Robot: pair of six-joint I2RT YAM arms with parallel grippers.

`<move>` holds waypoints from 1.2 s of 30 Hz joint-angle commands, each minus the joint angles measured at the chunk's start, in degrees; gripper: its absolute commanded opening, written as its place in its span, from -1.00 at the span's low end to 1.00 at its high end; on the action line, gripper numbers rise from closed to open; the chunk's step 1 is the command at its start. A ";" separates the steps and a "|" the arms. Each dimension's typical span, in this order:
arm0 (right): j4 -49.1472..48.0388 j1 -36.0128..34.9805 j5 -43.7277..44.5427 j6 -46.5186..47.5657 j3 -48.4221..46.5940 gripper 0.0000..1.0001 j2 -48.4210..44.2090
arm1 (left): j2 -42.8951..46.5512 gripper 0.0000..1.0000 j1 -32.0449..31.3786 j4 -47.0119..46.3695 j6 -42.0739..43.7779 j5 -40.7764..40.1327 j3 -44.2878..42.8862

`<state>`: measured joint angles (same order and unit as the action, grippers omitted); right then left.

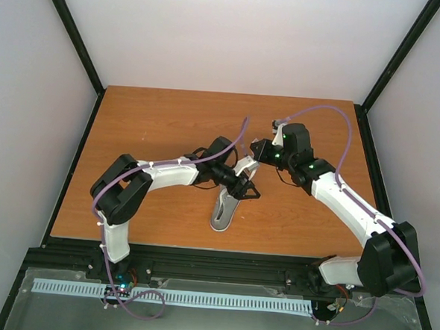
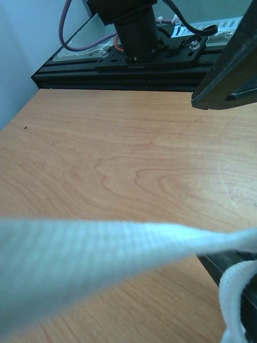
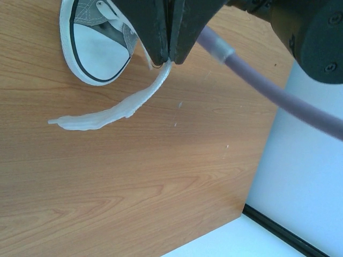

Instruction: Tie the shoes

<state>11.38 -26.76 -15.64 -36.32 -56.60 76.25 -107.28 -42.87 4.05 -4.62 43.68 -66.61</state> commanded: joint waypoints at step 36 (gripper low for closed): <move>-4.98 2.45 -6.81 7.21 -4.86 0.02 14.82 | 8.73 -0.98 6.25 -4.76 -0.61 3.52 10.49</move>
<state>9.98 -26.30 -21.69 -31.09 -63.66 94.41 -100.86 -37.15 3.40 -3.81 44.69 -57.56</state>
